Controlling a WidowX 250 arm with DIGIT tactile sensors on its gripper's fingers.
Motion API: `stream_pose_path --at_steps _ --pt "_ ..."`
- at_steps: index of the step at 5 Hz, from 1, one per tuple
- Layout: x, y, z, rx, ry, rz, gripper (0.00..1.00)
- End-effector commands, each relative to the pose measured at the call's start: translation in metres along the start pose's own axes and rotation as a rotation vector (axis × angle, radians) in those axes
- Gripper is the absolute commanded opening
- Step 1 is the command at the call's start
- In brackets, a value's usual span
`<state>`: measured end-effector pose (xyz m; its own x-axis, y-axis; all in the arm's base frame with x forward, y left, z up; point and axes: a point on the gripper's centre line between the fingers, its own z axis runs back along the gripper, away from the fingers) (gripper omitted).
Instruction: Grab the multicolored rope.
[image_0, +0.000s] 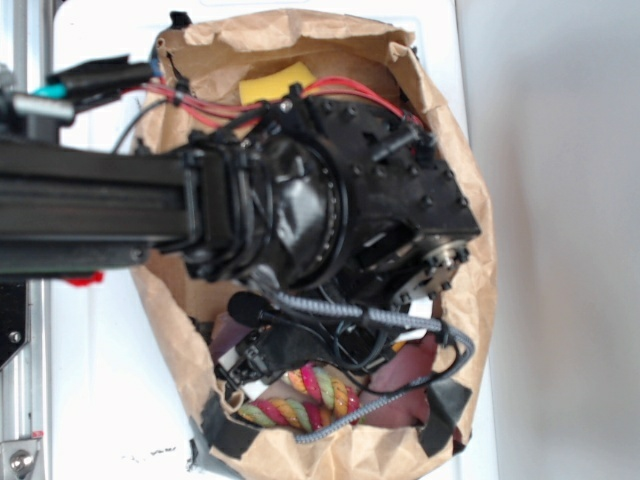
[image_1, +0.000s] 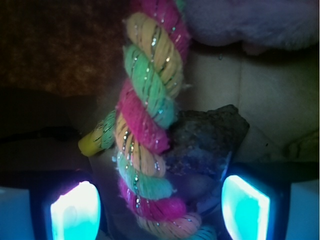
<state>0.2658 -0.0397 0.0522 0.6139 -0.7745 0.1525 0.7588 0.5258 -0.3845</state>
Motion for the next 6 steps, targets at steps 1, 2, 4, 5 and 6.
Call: stream_pose_path --at_steps 1,2,4,5,6 --pt "0.001 -0.001 0.005 -0.012 -0.019 -0.029 1.0" --pt "0.001 -0.001 0.005 -0.012 -0.019 -0.029 1.0" --pt "0.001 -0.001 0.005 -0.012 -0.019 -0.029 1.0" --pt "0.002 0.0 -0.018 -0.038 0.028 -0.044 1.0" --pt "0.004 -0.004 -0.025 -0.047 0.044 -0.068 1.0"
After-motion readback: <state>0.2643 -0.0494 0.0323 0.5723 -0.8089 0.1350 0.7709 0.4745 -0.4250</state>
